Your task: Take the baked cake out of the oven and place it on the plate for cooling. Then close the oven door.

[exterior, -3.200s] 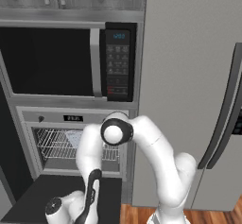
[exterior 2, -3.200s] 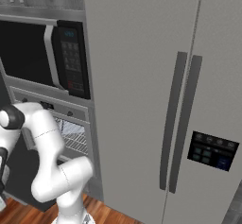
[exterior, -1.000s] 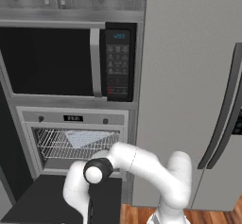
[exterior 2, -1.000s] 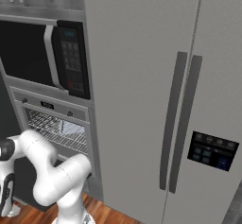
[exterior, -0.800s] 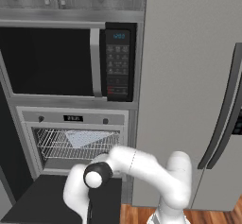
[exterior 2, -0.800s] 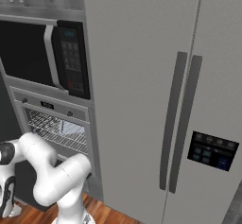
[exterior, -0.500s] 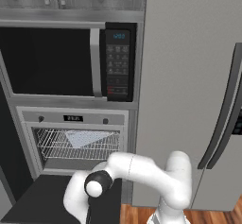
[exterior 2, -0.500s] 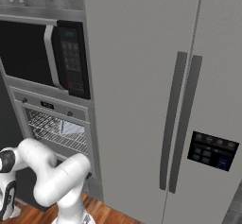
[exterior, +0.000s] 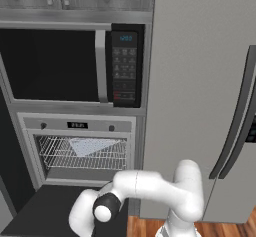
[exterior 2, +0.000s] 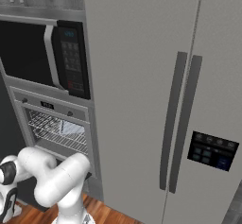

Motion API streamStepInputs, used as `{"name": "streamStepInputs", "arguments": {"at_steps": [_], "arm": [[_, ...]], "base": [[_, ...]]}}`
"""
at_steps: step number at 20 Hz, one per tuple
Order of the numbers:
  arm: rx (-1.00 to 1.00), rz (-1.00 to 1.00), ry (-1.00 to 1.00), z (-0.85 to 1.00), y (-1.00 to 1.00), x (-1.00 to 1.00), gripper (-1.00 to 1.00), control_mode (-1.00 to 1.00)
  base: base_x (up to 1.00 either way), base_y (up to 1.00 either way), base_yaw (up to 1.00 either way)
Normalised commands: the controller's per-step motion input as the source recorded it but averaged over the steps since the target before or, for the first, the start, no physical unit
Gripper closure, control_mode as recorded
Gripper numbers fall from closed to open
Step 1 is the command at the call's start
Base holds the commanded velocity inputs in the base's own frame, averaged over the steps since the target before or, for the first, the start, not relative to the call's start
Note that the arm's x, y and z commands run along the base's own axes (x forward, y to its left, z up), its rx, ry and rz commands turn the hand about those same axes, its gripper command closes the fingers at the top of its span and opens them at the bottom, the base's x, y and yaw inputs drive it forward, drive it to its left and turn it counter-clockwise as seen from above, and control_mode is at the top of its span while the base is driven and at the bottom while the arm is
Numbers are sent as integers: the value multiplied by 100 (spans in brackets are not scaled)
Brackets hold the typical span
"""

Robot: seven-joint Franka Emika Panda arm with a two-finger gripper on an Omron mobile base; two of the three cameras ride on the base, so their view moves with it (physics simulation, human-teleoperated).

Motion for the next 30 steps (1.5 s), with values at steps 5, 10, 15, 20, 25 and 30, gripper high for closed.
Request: {"name": "streamStepInputs", "arguments": {"at_steps": [5, 10, 15, 20, 25, 30], "arm": [[-1, 3, 0, 0, -11, 32, -100, -100], [0, 3, 0, 0, -10, 41, -100, -100], [0, 3, 0, 12, -3, 12, -100, -100], [-1, 1, 0, 35, -4, 0, -100, -100], [-5, 0, 1, 46, -6, 0, -100, -100], [-11, 0, 0, 51, -14, 0, -100, -100]], "base": [[0, 0, 0], [0, 0, 0], [0, 0, 0], [0, 0, 0], [0, 0, 0], [0, 0, 0]]}}
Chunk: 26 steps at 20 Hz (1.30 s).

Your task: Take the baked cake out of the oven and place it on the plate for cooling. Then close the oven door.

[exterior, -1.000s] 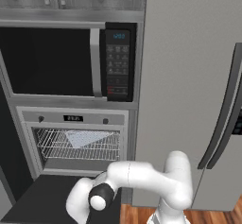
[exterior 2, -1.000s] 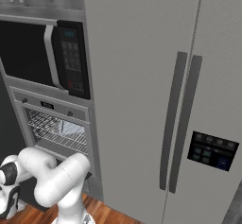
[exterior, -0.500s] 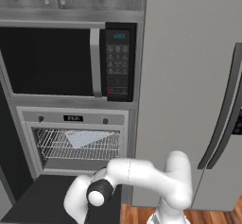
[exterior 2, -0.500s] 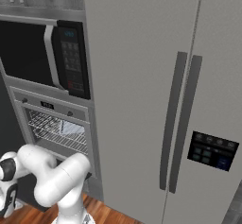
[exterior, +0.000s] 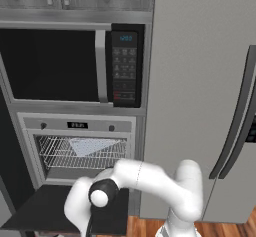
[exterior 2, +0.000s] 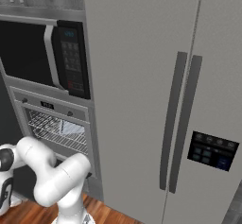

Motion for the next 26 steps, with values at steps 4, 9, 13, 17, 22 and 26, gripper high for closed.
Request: {"name": "streamStepInputs", "arguments": {"at_steps": [4, 9, 13, 17, 22, 26], "arm": [[-8, 0, 0, 58, -12, 8, -100, -100], [-5, 0, 0, 60, -17, 18, -100, -100], [-1, 0, 1, 59, -21, 26, -100, -100], [0, 0, 7, 59, -26, 34, -100, -100], [0, 0, 22, 52, -25, 50, -100, -100], [0, 0, 25, 42, -11, 56, -100, -100]], "base": [[0, 0, 0], [0, 0, 0], [0, 0, 0], [0, 0, 0], [0, 0, 0], [0, 0, 0]]}}
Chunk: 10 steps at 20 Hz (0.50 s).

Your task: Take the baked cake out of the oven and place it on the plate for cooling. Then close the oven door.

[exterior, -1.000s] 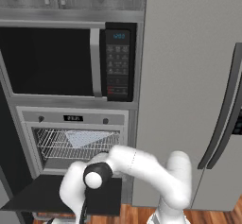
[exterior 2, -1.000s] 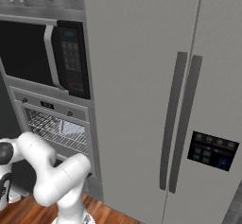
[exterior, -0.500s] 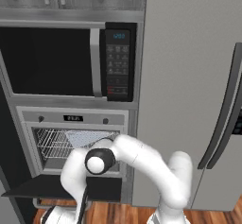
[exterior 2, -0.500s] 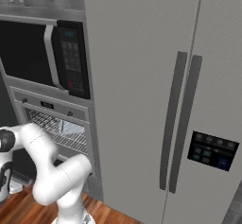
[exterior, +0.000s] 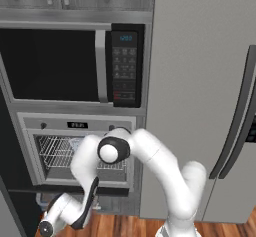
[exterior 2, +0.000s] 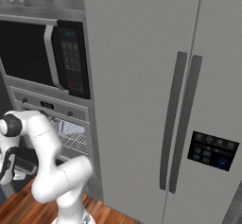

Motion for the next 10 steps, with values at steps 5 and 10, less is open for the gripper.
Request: {"name": "streamStepInputs", "arguments": {"at_steps": [5, 10], "arm": [[0, 0, 22, 42, -2, 58, -100, -100], [3, 0, 24, 42, -10, 62, -100, -100]], "base": [[0, 0, 0], [0, 0, 0]]}}
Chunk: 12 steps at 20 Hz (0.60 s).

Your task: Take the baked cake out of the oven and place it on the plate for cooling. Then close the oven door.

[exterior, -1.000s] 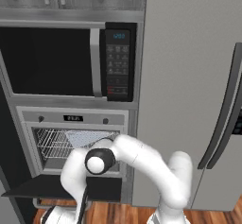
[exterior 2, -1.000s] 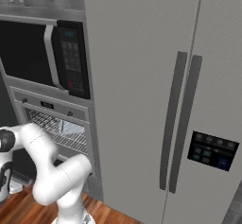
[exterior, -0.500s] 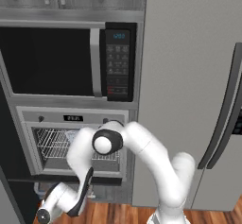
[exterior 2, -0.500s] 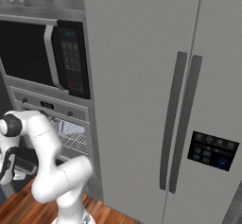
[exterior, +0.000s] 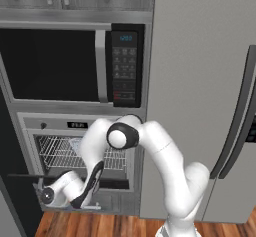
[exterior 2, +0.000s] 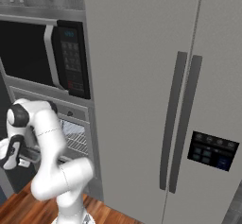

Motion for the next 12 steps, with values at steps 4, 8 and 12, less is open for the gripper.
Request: {"name": "streamStepInputs", "arguments": {"at_steps": [4, 8, 12], "arm": [[4, 0, 29, 40, -23, 64, -100, -100], [3, 0, 29, 40, -25, 66, -100, -100], [0, 0, 28, 31, -23, 72, -100, -100]], "base": [[0, 0, 0], [0, 0, 0], [0, 0, 0]]}}
